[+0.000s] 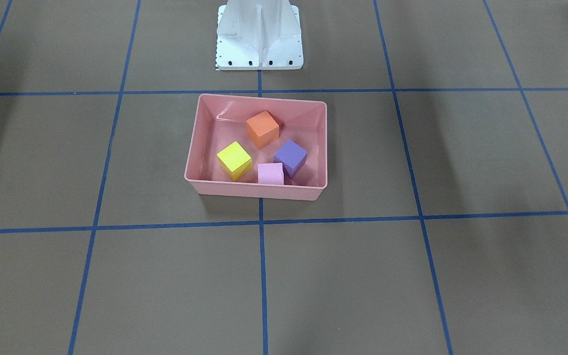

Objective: Place blocks into pink bin with both arms

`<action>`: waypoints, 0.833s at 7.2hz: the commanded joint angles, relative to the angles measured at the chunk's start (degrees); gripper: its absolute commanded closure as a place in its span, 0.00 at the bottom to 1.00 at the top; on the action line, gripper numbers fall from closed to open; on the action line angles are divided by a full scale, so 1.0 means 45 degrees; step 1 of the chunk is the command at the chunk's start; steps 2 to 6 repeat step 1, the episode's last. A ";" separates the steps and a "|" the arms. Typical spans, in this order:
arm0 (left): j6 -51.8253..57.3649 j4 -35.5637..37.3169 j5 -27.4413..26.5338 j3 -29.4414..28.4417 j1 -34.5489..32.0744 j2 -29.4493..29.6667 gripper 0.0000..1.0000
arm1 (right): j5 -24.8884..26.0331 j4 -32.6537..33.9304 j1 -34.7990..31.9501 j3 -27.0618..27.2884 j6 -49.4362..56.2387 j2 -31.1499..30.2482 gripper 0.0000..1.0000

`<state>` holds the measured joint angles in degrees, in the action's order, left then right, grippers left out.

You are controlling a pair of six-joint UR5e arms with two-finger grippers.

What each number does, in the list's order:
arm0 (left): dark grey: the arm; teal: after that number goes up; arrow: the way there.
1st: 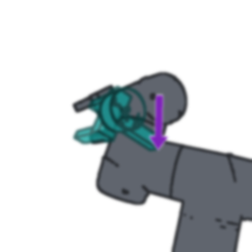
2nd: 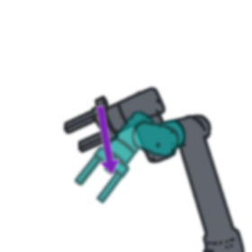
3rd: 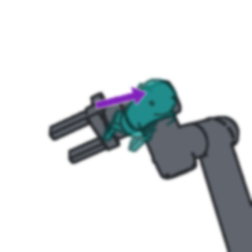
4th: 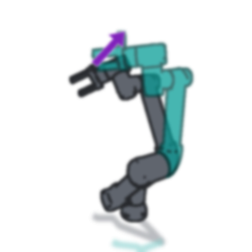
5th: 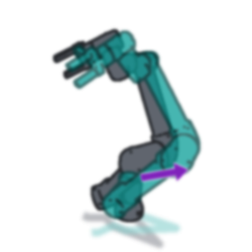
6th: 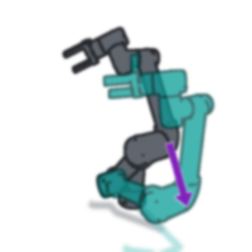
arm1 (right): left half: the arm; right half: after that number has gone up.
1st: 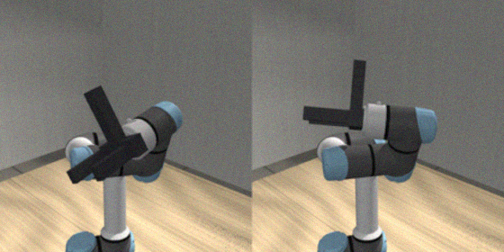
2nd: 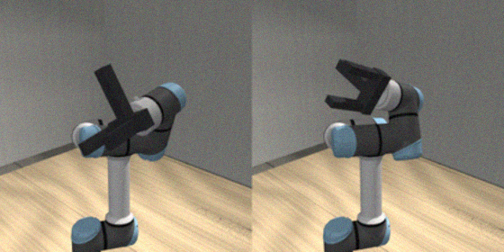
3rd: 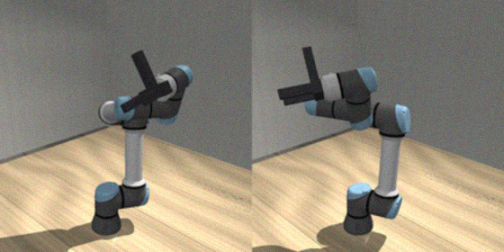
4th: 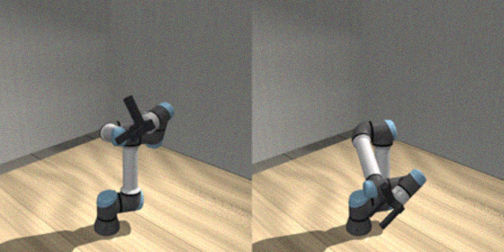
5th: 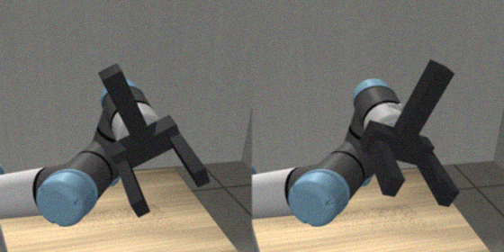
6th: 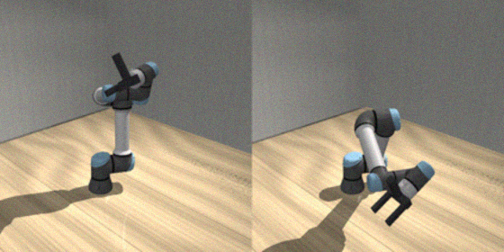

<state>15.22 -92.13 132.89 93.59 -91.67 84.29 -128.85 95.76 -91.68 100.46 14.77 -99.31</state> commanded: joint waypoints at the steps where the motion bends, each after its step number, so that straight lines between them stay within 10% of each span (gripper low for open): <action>1: 0.0016 -0.0015 0.0000 -0.0016 0.0000 0.0000 0.00 | 0.0000 0.0009 0.0002 0.0000 0.0000 -0.0001 0.00; 6: 0.0016 -0.0015 0.0000 -0.0016 0.0000 0.0000 0.00 | 0.0000 0.0009 0.0002 0.0000 0.0000 -0.0001 0.00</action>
